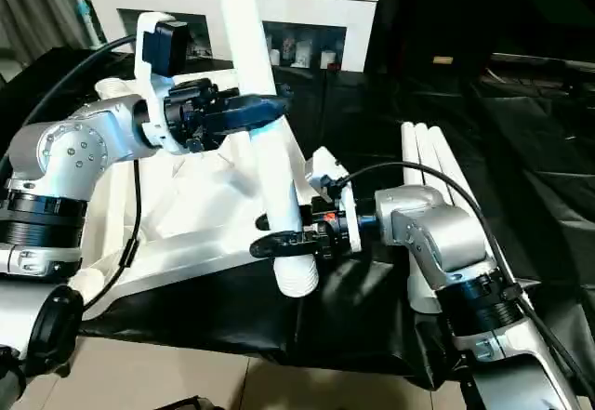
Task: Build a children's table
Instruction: Insert table leg to table base
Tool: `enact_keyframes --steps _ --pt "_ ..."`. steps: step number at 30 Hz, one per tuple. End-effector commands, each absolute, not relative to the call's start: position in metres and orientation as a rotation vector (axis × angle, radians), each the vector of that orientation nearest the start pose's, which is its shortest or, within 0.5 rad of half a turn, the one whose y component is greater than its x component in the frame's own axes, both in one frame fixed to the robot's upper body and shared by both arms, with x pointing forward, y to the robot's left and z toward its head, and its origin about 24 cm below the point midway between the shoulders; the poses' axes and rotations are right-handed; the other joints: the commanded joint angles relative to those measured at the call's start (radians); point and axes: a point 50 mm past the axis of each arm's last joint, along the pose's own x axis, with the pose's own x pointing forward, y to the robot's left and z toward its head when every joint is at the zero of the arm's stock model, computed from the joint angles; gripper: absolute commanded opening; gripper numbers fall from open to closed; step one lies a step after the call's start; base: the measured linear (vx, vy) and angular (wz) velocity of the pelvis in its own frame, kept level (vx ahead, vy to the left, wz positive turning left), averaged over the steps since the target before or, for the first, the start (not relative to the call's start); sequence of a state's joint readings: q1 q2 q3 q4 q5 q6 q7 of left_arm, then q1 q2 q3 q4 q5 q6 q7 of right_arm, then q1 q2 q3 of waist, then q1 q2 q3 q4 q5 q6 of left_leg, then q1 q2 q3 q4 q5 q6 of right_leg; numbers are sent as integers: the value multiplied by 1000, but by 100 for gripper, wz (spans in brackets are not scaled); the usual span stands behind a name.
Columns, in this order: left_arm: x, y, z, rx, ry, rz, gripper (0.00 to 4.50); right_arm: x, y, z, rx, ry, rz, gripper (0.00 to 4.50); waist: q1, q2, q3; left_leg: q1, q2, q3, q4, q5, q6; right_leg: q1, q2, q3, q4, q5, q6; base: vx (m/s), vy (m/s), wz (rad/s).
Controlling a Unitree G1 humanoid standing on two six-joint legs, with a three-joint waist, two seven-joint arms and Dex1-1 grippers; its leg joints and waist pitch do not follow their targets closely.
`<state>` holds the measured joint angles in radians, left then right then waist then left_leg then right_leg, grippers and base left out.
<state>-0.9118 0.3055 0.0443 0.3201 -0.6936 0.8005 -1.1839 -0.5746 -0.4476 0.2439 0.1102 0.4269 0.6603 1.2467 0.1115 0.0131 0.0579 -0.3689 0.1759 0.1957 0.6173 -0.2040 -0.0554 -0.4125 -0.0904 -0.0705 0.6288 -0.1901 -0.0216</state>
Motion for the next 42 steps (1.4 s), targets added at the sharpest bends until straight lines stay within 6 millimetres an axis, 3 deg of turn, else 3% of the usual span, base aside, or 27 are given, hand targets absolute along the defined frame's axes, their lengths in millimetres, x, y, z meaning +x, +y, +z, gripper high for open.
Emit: enact_keyframes --steps 1,2,7,8,9,14,21,24,33,42 --pt "337 103 229 -393 7 -1484 172 300 -114 125 -59 318 1439 186 0 6 -77 6 49 -27 -68 -94 41 70 -59 45 -59 -37 -279 0 0 0" --pt "339 103 230 -385 -2 -1456 172 302 -114 125 -36 318 1423 242 0 5 -77 6 47 -27 -67 -93 40 72 -60 46 -60 -37 -281 0 0 0" --pt "348 101 233 -303 -40 -1306 172 317 -111 134 48 234 1283 277 -6 3 -77 6 46 -28 -69 -80 37 72 -59 47 -59 -33 -268 0 0 0" --pt "350 100 235 -285 -46 -1258 172 322 -109 137 25 202 1223 288 -6 -2 -78 6 46 -27 -68 -69 39 72 -59 47 -58 -26 -263 0 0 0" --pt "354 99 238 -254 -43 -1165 172 331 -106 137 11 194 1102 293 -9 3 -78 6 47 -27 -68 -58 32 68 -59 48 -56 -21 -261 0 0 0" --pt "362 99 242 -231 -21 -1010 172 338 -103 137 52 182 995 294 -12 -2 -77 5 44 -27 -68 -51 36 71 -57 48 -56 -20 -254 0 0 0" --pt "363 94 242 -186 -40 -981 172 343 -101 138 57 176 903 294 -16 -6 -78 3 43 -26 -67 -42 48 71 -58 47 -56 -10 -254 0 0 0" --pt "364 92 241 -191 -48 -962 172 351 -101 131 3 211 781 294 -20 -5 -77 4 42 -25 -67 -34 41 69 -58 48 -57 -24 -248 0 0 0" --pt "364 87 239 -186 -42 -969 171 351 -91 122 14 254 754 294 -22 -4 -78 3 41 -24 -66 -30 57 70 -56 48 -55 9 -257 0 0 0" --pt "363 88 238 -163 -43 -967 171 351 -91 118 -31 288 752 294 -22 -7 -78 3 41 -23 -66 -30 51 71 -56 49 -55 2 -254 0 0 0"
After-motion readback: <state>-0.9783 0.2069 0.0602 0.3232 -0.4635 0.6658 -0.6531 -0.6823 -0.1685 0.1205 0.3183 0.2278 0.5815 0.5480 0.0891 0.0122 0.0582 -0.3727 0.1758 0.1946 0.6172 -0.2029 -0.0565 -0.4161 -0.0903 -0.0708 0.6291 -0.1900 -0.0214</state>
